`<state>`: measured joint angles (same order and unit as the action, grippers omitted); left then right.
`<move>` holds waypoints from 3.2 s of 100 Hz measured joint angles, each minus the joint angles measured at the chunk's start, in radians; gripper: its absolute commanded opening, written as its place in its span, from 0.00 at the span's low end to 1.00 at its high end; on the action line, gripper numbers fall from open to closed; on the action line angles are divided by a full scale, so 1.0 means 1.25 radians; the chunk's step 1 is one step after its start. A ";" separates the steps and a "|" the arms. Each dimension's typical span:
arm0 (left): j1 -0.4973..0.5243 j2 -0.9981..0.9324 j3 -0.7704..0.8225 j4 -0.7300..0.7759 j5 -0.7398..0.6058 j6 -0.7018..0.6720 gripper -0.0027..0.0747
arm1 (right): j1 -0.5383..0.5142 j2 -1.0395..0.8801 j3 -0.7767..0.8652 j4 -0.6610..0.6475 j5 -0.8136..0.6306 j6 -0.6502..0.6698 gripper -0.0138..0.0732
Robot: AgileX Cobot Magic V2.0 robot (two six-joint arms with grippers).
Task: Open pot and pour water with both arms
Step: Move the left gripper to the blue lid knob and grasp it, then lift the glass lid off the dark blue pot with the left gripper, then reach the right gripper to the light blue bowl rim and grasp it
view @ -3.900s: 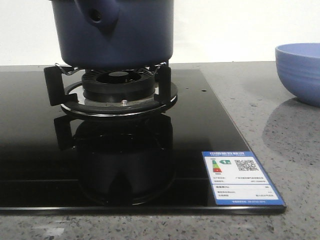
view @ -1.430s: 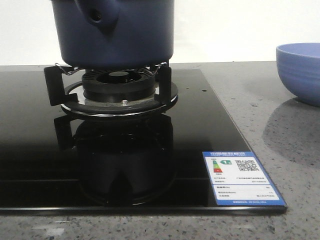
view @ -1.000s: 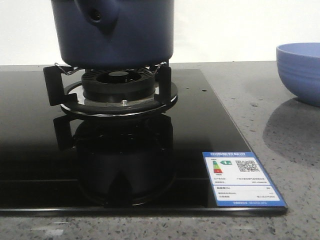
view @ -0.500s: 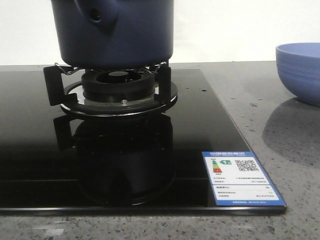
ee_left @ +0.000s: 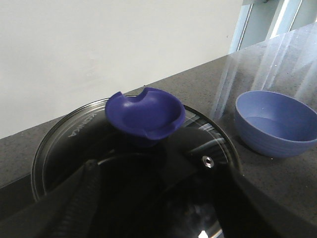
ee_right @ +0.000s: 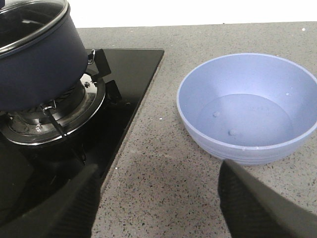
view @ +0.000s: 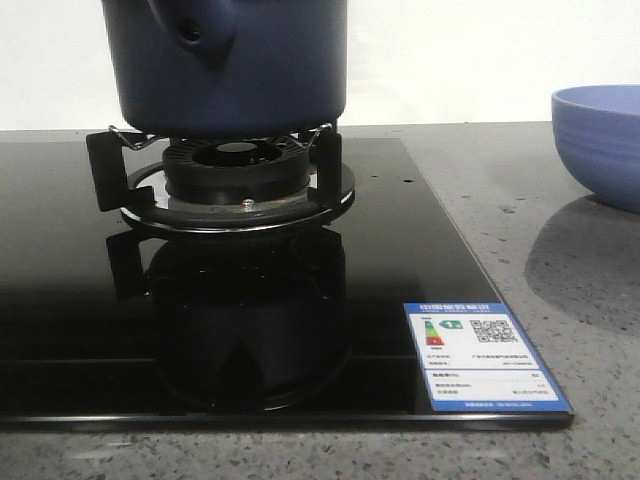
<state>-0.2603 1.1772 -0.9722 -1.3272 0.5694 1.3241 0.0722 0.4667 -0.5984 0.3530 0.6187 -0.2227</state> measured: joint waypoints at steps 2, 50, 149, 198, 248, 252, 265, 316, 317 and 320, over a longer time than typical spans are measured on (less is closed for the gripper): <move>0.000 0.014 -0.007 -0.002 0.006 0.006 0.68 | 0.000 0.000 0.000 0.000 0.000 0.000 0.69; 0.000 0.186 -0.159 -0.014 0.067 0.034 0.73 | 0.000 0.000 0.000 0.000 0.000 0.000 0.69; 0.000 0.236 -0.164 -0.029 0.094 0.175 0.45 | 0.000 0.000 0.000 0.000 0.002 -0.003 0.69; 0.000 0.239 -0.164 -0.066 0.094 0.178 0.44 | 0.000 0.000 0.000 0.000 0.002 -0.003 0.69; 0.040 0.216 -0.222 -0.119 0.100 0.178 0.44 | -0.014 0.096 -0.068 -0.005 0.026 -0.003 0.69; 0.055 0.209 -0.224 -0.119 0.107 0.178 0.44 | -0.023 0.123 -0.089 -0.014 0.035 0.006 0.69; 0.127 0.192 -0.224 -0.119 0.138 0.178 0.44 | -0.067 0.226 -0.167 -0.053 0.081 0.040 0.69; 0.258 0.174 -0.225 -0.119 0.171 0.178 0.44 | -0.271 0.705 -0.480 -0.102 0.219 0.065 0.69; 0.258 0.174 -0.225 -0.119 0.171 0.178 0.44 | -0.271 0.711 -0.484 -0.102 0.219 0.065 0.69; 0.258 0.174 -0.225 -0.119 0.171 0.178 0.44 | -0.272 0.737 -0.491 -0.104 0.219 0.065 0.69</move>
<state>0.0626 1.3943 -1.2532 -1.4753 0.7828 1.5471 -0.2673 1.3884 -1.2125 0.2232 0.8919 -0.1418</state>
